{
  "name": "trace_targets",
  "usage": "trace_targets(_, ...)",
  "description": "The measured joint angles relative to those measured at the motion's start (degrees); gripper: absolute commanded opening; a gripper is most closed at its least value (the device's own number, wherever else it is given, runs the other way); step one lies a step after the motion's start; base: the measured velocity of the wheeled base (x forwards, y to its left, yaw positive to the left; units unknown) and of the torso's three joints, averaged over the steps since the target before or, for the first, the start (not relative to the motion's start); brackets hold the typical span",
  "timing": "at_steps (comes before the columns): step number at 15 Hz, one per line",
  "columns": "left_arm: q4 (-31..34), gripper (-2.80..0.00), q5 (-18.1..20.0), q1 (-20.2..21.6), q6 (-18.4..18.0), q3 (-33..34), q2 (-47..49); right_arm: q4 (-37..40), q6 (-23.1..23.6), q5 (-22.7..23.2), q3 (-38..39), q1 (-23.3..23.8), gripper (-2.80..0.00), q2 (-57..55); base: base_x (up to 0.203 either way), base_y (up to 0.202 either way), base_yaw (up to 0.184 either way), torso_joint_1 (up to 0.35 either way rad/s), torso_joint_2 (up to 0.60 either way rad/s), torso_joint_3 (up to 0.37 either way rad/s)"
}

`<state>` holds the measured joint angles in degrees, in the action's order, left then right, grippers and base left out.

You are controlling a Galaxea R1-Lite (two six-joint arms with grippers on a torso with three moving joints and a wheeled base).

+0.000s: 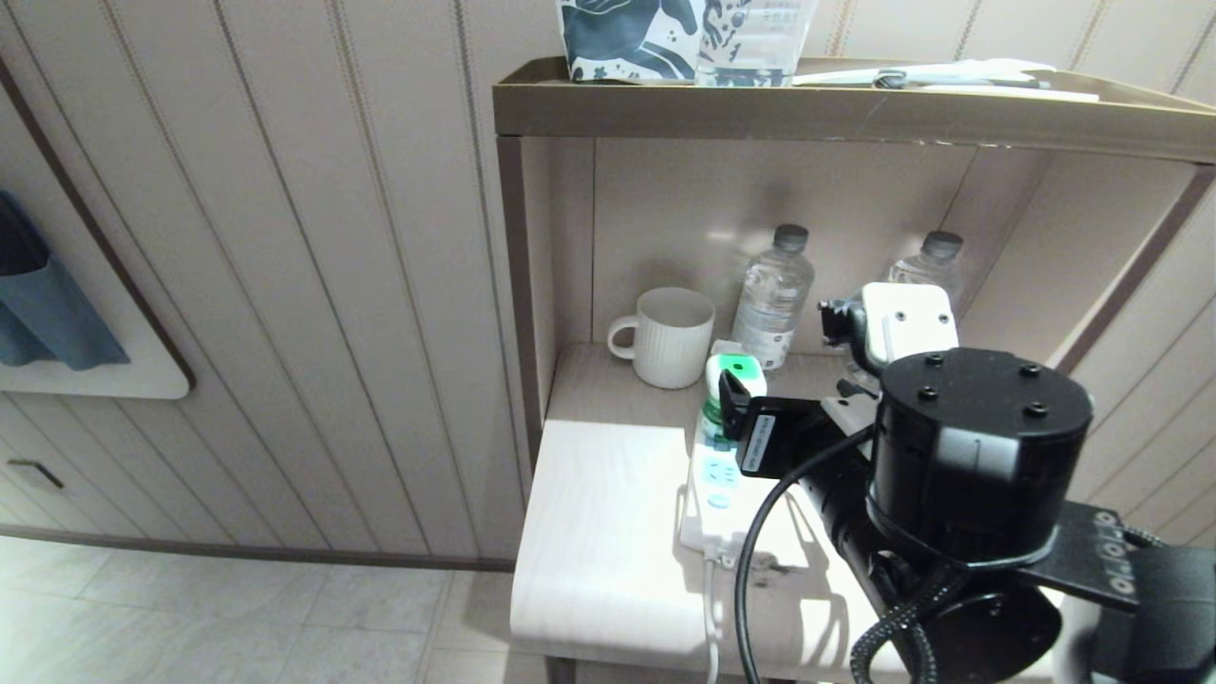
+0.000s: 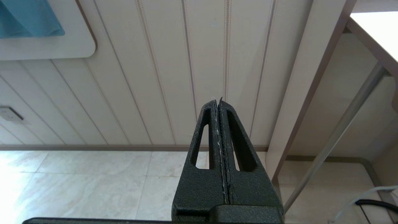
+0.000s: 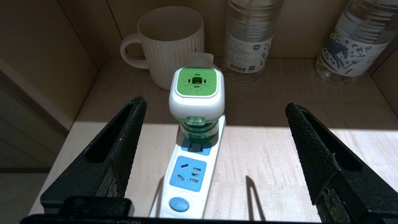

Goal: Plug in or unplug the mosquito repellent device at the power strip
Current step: Pick up the mosquito repellent liquid

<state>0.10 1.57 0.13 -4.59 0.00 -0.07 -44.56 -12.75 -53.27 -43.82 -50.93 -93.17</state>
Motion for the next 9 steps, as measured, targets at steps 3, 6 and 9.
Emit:
trace_targets(3,0.0,-2.80,0.0,0.0,0.0,0.0,0.0,-8.4,4.9,0.2,1.6,1.5,0.00,-4.1,0.000,0.000,0.000,0.000,0.00,0.000)
trace_targets(6,0.0,-2.80,0.0,0.0,0.0,0.0,0.0,-20.2,10.9,0.2,3.0,1.9,0.00,-8.8,0.000,0.000,0.000,0.000,0.00,0.000)
trace_targets(9,0.0,-2.80,0.0,0.0,0.0,0.0,0.0,-28.6,15.3,0.4,4.0,2.1,0.00,-11.9,0.000,0.000,0.000,0.000,0.00,0.000)
